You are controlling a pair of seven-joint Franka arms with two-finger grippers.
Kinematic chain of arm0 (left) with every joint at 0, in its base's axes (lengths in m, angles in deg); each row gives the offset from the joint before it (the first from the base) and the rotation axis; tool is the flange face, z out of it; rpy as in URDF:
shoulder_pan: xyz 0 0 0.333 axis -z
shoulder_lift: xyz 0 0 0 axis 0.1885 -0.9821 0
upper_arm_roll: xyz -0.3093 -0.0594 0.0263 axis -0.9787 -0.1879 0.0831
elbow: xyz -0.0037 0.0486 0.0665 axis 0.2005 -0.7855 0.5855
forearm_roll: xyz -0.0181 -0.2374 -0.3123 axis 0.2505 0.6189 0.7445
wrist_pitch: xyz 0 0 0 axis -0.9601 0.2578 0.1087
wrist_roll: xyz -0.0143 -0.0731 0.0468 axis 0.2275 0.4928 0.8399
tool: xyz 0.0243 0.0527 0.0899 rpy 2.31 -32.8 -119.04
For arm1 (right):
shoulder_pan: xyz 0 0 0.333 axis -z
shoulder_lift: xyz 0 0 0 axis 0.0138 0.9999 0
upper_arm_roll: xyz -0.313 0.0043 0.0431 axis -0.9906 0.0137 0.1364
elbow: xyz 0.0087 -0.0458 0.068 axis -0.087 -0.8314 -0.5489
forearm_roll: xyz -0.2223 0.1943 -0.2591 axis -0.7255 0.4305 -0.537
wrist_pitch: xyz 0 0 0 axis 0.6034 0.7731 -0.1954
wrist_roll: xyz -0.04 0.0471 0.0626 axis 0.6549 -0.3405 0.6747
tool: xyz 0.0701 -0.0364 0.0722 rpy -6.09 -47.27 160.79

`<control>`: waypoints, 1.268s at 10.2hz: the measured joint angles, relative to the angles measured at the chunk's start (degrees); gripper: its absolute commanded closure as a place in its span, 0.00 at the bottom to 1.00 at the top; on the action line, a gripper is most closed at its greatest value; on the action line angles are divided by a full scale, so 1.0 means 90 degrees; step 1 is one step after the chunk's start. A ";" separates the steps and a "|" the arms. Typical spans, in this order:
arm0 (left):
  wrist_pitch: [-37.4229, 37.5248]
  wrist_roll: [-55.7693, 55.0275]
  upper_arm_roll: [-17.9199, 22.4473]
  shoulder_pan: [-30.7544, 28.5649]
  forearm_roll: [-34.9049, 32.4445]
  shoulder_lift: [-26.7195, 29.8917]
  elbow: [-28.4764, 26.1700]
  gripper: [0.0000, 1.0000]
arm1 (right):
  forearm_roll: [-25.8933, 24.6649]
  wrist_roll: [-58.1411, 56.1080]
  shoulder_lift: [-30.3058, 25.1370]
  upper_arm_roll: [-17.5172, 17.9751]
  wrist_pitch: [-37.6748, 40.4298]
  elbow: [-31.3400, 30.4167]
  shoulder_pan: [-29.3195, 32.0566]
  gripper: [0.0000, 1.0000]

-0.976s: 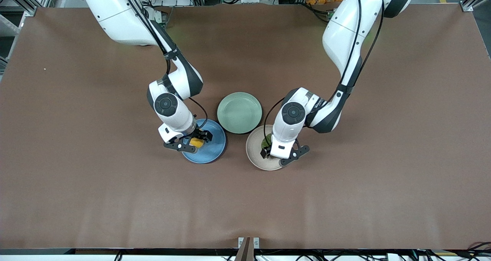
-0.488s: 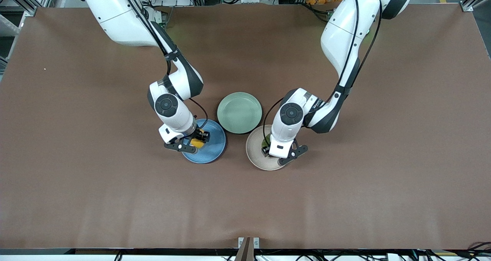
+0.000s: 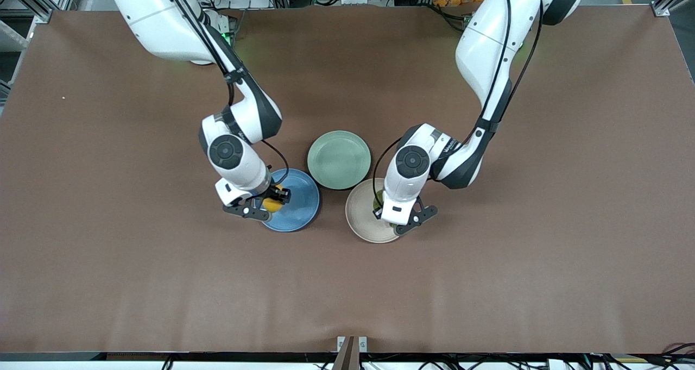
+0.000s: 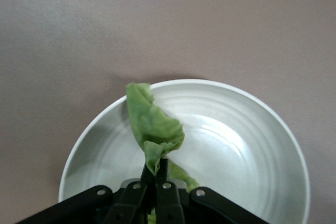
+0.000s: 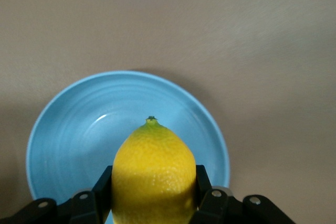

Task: Pick lemon and lettuce from blue and beige plates
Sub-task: 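Lift the lemon with the right gripper while the left gripper lifts lettuce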

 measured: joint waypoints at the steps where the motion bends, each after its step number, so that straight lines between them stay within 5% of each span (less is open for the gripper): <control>1: 0.0237 0.0000 0.0006 -0.0002 0.0000 0.0158 0.0014 1.00 | 0.0000 -0.0051 -0.0173 0.0001 0.0323 0.0107 0.0101 0.91; 8: 0.1488 0.0485 0.0098 -0.0489 -0.0053 0.1216 0.0026 1.00 | 0.0001 -0.2046 -0.1061 -0.0038 0.1418 0.0074 0.1563 0.91; 13: 0.2183 0.1755 0.0093 -0.1230 -0.0055 0.1504 -0.0191 1.00 | -0.0010 -0.3535 -0.1518 -0.0101 0.1398 -0.0776 0.2399 0.91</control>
